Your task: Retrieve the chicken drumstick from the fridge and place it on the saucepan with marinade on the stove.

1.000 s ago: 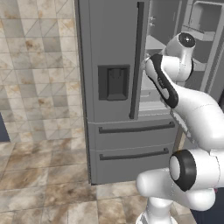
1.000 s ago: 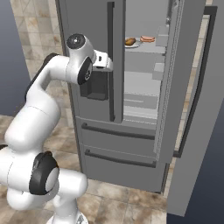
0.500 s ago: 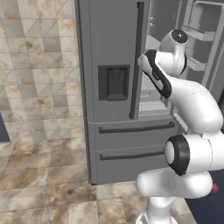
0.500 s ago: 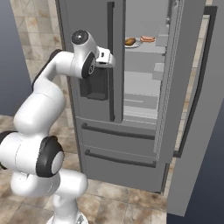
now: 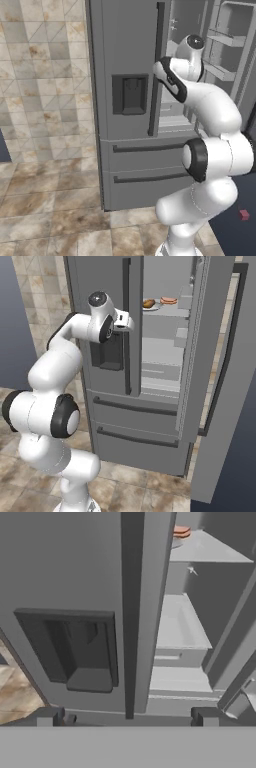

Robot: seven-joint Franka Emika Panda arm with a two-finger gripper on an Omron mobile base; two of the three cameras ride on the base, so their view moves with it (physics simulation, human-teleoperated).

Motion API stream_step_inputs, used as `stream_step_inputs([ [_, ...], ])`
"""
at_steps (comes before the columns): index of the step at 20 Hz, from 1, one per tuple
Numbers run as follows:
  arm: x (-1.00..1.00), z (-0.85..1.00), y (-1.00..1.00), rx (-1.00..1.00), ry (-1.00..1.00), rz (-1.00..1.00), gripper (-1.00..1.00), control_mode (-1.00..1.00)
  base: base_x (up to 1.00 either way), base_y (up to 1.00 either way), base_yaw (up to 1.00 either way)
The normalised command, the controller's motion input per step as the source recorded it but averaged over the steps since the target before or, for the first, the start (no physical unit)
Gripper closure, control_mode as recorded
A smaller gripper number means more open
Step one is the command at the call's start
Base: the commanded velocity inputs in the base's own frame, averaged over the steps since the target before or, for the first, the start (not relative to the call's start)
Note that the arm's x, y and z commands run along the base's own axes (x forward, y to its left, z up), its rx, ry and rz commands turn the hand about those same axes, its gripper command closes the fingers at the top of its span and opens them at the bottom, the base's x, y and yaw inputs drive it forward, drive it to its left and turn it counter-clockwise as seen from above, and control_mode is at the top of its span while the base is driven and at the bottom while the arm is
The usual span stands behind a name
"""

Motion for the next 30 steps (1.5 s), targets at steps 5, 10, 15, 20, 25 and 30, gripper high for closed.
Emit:
stream_step_inputs([
  [5,0.30,-0.22,0.00,0.00,-0.01,0.00,-1.00,-1.00,0.00,0.00,0.00],
  [10,0.22,-0.19,0.00,0.00,-0.03,0.00,-1.00,-1.00,0.00,0.00,0.00],
  [15,0.01,-0.19,0.00,0.00,-0.04,0.00,-1.00,-1.00,0.00,0.00,0.00],
  [20,0.00,-0.25,0.00,0.00,-0.02,0.00,-1.00,-1.00,0.00,0.00,0.00],
  [25,0.08,-0.18,0.00,0.00,-0.02,0.00,-1.00,-1.00,0.00,0.00,0.00],
  [30,0.26,-0.07,0.00,0.00,-0.01,0.00,-1.00,-1.00,0.00,0.00,0.00],
])
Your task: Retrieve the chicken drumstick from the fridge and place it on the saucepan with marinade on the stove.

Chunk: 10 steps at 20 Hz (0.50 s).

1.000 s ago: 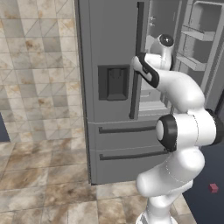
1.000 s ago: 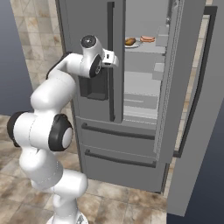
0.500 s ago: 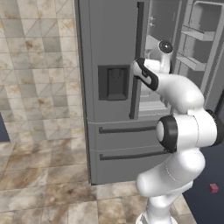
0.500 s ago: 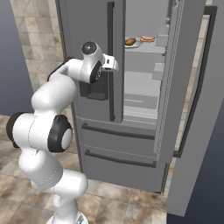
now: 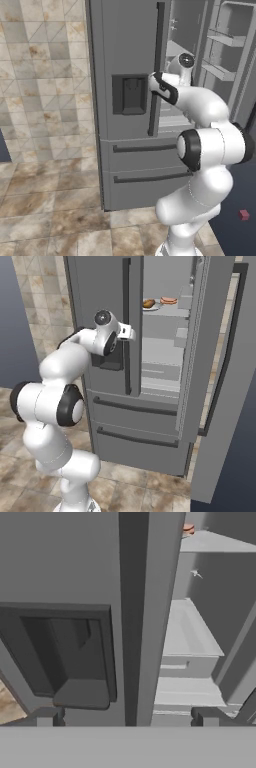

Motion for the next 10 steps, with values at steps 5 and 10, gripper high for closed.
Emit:
stream_step_inputs([
  [5,0.29,-0.09,0.00,0.00,-0.04,0.00,-1.00,-1.00,0.00,0.00,0.00],
  [10,0.26,-0.06,0.00,0.00,-0.04,0.00,-1.00,-1.00,0.00,0.00,0.00],
])
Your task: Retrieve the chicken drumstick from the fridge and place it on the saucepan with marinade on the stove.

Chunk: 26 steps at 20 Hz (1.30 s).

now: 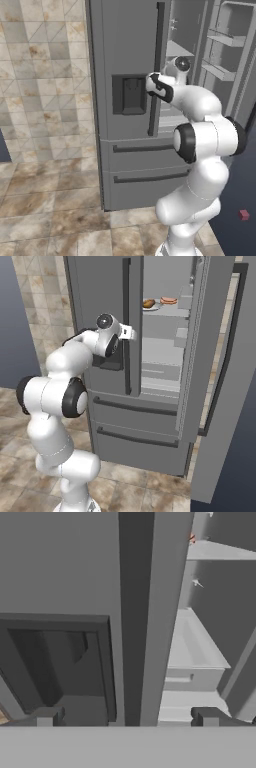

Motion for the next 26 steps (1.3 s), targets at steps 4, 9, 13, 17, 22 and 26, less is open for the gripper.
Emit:
stream_step_inputs([
  [4,0.24,-0.02,0.00,0.00,-0.03,0.00,-1.00,-1.00,0.00,0.00,0.00],
  [9,0.28,0.00,-0.01,0.00,0.00,0.00,-1.00,-1.00,0.00,0.00,0.00],
  [13,0.33,0.00,-0.08,0.00,0.00,0.00,-1.00,-1.00,0.00,0.00,0.00],
  [17,0.31,0.00,-0.11,0.00,0.00,0.00,-1.00,-1.00,0.00,0.00,0.00],
  [22,0.30,0.00,-0.09,0.00,0.00,0.00,-1.00,-1.00,0.00,0.00,0.00],
  [26,0.34,0.00,0.00,0.00,0.00,0.00,-1.00,-1.00,0.00,0.00,0.00],
])
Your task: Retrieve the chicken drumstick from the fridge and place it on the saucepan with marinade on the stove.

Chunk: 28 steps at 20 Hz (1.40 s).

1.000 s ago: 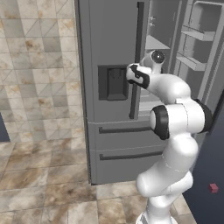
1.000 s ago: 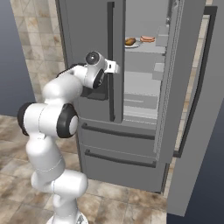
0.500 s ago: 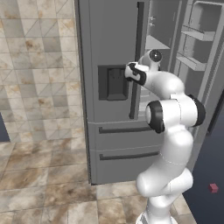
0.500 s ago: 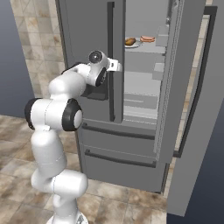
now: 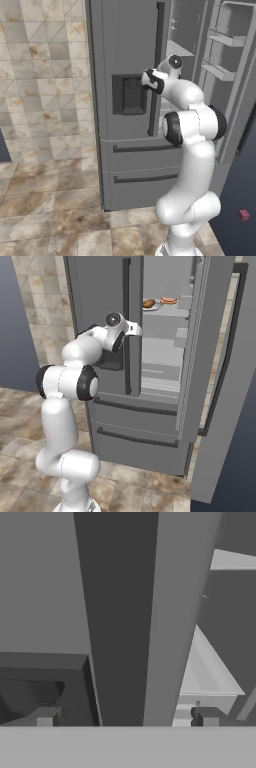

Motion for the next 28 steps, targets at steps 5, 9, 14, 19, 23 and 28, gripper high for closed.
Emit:
stream_step_inputs([
  [5,0.35,-0.01,0.00,0.00,0.00,0.00,-1.00,-1.00,0.00,0.00,0.00],
  [9,0.31,-0.01,0.00,0.00,0.00,0.00,-1.00,-1.00,0.00,0.00,0.00],
  [14,0.28,0.00,0.00,0.00,0.00,0.00,-1.00,-1.00,0.00,0.00,0.00],
  [19,0.24,-0.03,0.00,0.00,0.00,0.00,-1.00,-1.00,0.00,0.00,0.00],
  [23,0.28,-0.01,0.00,0.00,0.00,0.00,1.00,-1.00,0.00,0.00,0.00],
  [28,0.23,0.00,0.00,0.00,0.00,0.00,1.00,-1.00,0.00,0.00,0.00],
])
